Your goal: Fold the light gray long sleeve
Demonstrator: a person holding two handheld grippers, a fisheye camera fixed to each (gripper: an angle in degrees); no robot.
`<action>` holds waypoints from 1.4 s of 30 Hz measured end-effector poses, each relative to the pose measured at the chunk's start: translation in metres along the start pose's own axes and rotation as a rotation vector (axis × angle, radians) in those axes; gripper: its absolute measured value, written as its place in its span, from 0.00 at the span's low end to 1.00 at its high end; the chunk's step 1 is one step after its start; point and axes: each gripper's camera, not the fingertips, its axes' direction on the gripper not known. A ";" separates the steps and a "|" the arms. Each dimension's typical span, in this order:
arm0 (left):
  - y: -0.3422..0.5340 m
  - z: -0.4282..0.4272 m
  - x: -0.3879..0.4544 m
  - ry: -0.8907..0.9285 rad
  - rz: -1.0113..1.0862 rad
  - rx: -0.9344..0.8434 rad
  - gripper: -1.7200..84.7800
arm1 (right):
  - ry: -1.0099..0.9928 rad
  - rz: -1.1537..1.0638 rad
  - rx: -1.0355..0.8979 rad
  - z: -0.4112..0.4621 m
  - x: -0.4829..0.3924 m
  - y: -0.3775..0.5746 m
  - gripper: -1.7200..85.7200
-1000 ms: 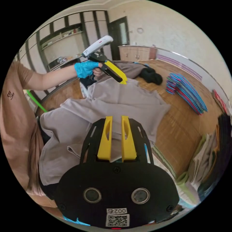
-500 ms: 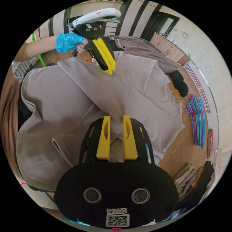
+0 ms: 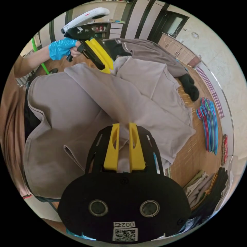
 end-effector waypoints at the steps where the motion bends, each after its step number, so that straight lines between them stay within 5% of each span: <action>1: 0.010 -0.006 -0.003 -0.010 -0.013 -0.001 0.06 | -0.003 -0.003 0.008 -0.004 -0.002 -0.002 0.10; 18: 0.105 -0.069 -0.058 0.071 -0.202 -0.093 0.13 | -0.365 -0.129 0.274 -0.064 -0.119 -0.142 0.15; 27: 0.159 -0.104 -0.052 0.060 -0.020 -0.047 0.12 | -0.329 0.007 0.305 -0.096 -0.107 -0.147 0.03; 35: 0.169 -0.116 -0.029 0.077 0.125 0.048 0.11 | -0.257 0.098 0.370 -0.148 -0.081 -0.145 0.02; 39: 0.173 -0.140 -0.020 0.104 0.170 0.143 0.03 | -0.228 0.140 0.423 -0.179 -0.064 -0.143 0.02; 42: 0.174 -0.175 -0.011 -0.004 0.178 0.220 0.01 | -0.174 0.145 0.491 -0.217 -0.054 -0.140 0.02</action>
